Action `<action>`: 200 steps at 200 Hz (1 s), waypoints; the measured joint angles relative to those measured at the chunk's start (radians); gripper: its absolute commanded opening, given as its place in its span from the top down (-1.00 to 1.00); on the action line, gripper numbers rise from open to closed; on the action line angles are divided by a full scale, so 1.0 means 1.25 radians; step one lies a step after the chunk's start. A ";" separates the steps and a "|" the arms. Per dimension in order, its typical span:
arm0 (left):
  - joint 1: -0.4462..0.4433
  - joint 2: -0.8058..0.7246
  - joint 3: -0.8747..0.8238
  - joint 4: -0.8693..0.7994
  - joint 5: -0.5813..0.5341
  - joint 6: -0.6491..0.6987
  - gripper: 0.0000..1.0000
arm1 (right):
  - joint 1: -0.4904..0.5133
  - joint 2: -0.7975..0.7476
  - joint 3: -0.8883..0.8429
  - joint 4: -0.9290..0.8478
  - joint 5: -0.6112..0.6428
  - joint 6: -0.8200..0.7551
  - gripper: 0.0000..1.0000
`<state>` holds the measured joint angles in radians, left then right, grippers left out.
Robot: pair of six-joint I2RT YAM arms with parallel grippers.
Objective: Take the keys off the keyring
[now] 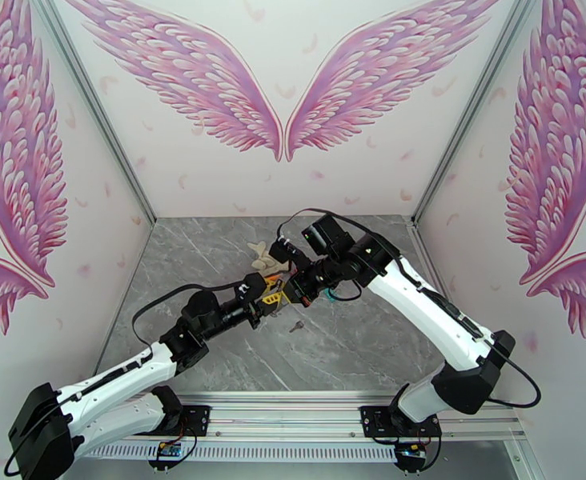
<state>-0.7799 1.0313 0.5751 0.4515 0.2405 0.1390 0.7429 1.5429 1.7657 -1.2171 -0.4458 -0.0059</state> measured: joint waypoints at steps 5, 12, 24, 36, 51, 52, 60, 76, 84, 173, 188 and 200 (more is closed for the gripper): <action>0.000 0.003 0.001 0.001 -0.001 0.001 0.51 | 0.000 0.000 0.000 0.000 0.000 -0.001 1.00; 0.000 0.007 0.002 0.003 -0.002 0.003 0.54 | 0.000 0.000 0.000 0.000 0.000 -0.004 1.00; 0.000 0.011 0.002 0.003 -0.002 0.003 0.54 | 0.000 0.000 0.000 0.000 0.000 -0.009 1.00; 0.000 0.011 0.002 0.003 -0.005 0.003 0.56 | 0.000 0.000 0.000 -0.001 0.001 -0.014 1.00; -0.001 0.011 0.002 0.007 -0.008 0.003 0.62 | 0.000 -0.002 0.000 -0.001 0.001 -0.016 1.00; -0.001 0.011 0.002 0.008 -0.008 0.003 0.62 | 0.000 -0.003 0.000 -0.001 0.001 -0.016 1.00; -0.001 0.011 0.002 0.009 -0.012 0.003 0.64 | 0.000 -0.006 0.000 -0.001 0.002 -0.017 1.00; -0.001 0.011 0.003 0.015 -0.016 0.004 0.69 | 0.000 -0.014 0.000 -0.002 0.007 -0.018 1.00; -0.001 0.011 0.003 0.016 -0.017 0.007 0.71 | 0.000 -0.018 0.000 -0.003 0.011 -0.018 1.00; -0.001 0.009 0.006 0.011 0.002 0.028 0.96 | 0.000 -0.055 -0.042 0.014 0.012 -0.017 0.95; -0.001 0.002 0.006 0.010 0.005 0.032 0.99 | 0.000 -0.074 -0.062 0.029 0.012 -0.008 0.79; -0.001 -0.006 0.006 0.012 0.007 0.035 1.00 | 0.000 -0.090 -0.080 0.048 0.005 0.003 0.71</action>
<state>-0.7811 1.0237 0.5823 0.4667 0.2497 0.1833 0.7425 1.4303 1.6653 -1.1568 -0.4397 -0.0021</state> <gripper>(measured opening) 0.065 0.106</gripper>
